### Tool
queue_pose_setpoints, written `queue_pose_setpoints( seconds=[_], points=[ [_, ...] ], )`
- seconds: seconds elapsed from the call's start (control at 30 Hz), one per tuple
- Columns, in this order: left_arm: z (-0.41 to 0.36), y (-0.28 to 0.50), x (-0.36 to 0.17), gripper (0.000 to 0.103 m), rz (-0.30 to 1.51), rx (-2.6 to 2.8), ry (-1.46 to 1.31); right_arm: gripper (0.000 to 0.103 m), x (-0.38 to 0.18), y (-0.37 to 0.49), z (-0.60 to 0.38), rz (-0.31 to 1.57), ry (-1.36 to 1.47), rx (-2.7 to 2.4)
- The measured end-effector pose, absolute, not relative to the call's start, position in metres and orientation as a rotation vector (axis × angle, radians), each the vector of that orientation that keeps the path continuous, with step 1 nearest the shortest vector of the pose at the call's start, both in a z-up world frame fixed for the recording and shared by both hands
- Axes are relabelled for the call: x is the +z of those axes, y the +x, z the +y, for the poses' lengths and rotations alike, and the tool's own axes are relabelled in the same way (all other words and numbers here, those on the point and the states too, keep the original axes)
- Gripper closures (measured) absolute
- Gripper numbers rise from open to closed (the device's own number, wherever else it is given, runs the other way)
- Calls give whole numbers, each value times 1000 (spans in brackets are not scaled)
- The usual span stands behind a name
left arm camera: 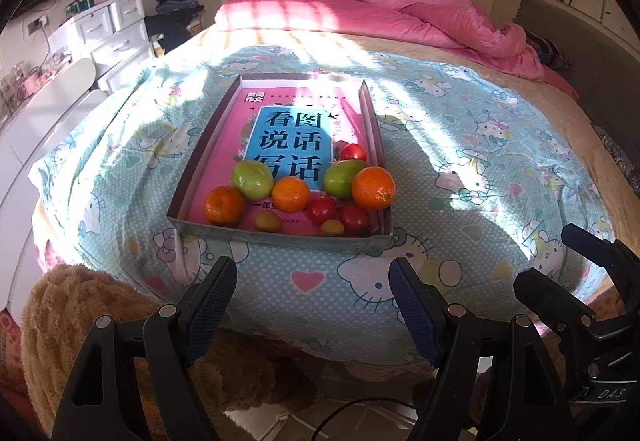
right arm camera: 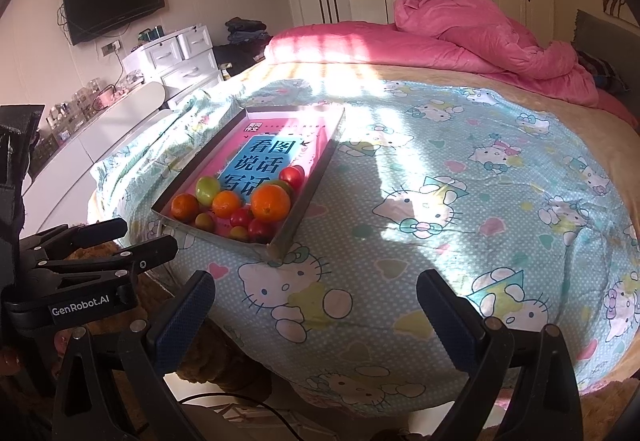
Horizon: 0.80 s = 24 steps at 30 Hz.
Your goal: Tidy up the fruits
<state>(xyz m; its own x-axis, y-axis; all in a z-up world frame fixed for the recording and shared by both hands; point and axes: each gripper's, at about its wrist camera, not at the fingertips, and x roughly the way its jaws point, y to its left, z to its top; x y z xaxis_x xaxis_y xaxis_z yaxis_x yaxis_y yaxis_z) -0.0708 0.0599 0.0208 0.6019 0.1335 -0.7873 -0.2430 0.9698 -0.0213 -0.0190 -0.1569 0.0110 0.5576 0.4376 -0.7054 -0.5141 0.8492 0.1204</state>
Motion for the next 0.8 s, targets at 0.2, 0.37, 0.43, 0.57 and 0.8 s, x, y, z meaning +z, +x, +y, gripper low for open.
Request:
queue_pose_setpoints(
  seconds=[0.2,0.37,0.43,0.57,0.8],
  points=[
    [60,-71,20,23,902,211,-137,1,11,-19,-157,804,-100,560],
    [57,-69,19,23,910,196,-137,1,11,-19,-157,804,-103,559],
    [55,-68,19,23,913,181,-136,1,11,-18,-157,803,-102,557],
    [52,-67,20,23,911,175,-116,1,11,-18,-158,805,-94,562],
    [82,-49,16,23,923,226,-188,1,13,-11,-158,799,-67,582]
  ],
)
